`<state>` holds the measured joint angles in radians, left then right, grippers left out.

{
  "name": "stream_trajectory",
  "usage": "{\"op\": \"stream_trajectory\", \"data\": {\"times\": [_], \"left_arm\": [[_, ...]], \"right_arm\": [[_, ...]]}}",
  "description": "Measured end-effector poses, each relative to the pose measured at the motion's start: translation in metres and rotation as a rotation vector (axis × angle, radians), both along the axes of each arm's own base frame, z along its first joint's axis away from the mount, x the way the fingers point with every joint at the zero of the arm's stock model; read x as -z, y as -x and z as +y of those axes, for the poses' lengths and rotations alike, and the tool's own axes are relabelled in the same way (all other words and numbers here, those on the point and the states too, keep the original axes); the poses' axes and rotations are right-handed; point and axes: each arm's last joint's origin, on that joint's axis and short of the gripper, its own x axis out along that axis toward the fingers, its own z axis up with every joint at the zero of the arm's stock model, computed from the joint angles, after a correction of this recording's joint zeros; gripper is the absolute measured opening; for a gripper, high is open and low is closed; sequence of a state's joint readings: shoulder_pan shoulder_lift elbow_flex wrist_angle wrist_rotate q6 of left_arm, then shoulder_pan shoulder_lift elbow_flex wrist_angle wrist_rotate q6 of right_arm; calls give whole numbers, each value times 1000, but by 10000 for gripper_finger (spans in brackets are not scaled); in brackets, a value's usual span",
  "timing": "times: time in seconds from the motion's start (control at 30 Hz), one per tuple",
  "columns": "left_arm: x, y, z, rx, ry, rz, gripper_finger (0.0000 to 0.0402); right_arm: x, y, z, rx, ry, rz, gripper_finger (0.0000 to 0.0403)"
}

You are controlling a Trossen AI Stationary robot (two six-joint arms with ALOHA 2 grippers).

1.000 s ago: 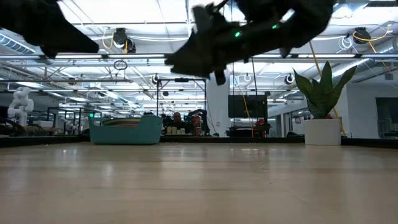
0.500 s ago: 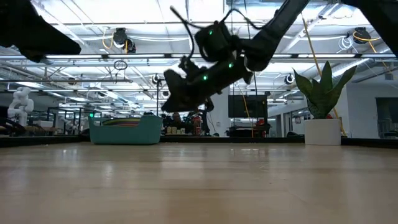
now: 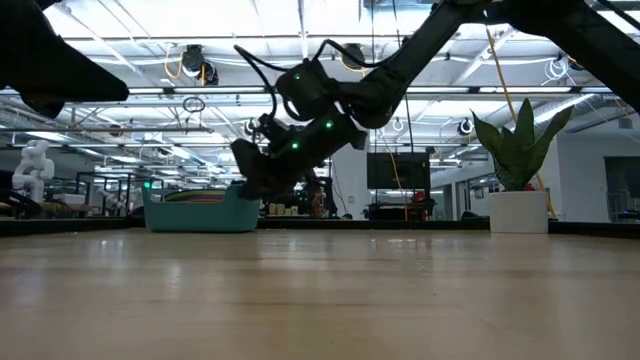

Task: Nest measuring cups in basket
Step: Adjust the green bin

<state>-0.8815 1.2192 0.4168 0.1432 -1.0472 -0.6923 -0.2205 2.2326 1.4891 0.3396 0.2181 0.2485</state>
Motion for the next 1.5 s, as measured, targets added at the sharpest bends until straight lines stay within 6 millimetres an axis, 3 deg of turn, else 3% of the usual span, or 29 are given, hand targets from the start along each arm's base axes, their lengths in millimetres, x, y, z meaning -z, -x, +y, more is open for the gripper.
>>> {"op": "stream_trajectory", "data": {"times": [0.3, 0.53, 1.03, 1.27, 1.5], "left_arm": [[-1, 2, -2, 10, -35, -6, 44], [-1, 2, -2, 5, -38, -10, 44], [-7, -1, -5, 21, -58, -45, 44], [-9, 0, -8, 39, -67, -60, 44], [-11, -1, -8, 45, -75, -65, 44]], "right_arm": [[4, 6, -12, 102, 37, 53, 82], [-4, 3, -20, 143, 57, -1, 82], [-12, -1, -23, 173, 63, -24, 82], [-6, -2, -23, 180, 51, -24, 82], [17, -16, -22, 177, 39, -31, 82]]}}
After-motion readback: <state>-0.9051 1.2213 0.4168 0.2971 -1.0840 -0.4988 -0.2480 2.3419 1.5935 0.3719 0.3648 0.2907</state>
